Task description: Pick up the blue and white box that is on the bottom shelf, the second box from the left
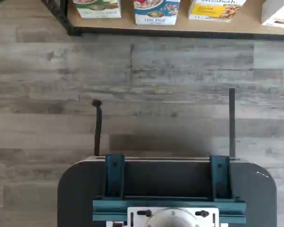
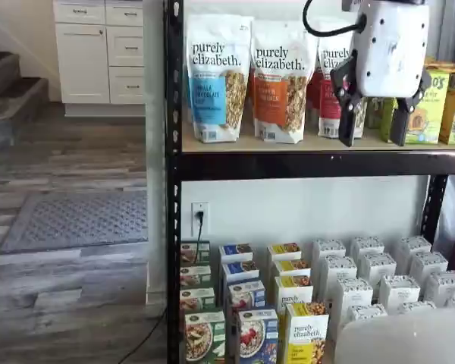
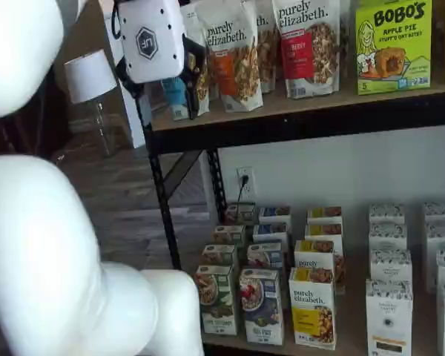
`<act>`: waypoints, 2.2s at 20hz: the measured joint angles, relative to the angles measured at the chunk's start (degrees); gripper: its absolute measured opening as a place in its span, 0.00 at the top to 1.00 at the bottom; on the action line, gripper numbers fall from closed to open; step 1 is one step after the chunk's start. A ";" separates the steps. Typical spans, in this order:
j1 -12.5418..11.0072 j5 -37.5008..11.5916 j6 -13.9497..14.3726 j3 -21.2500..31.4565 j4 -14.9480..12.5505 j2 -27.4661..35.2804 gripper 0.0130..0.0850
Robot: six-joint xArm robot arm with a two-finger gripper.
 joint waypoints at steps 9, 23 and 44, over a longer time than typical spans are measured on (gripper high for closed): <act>1.79 -4.68 0.94 2.47 -2.30 -2.53 0.00; 4.84 -8.91 3.99 8.28 -2.48 -3.58 0.00; 4.23 -31.73 3.47 31.12 -0.18 -2.67 0.00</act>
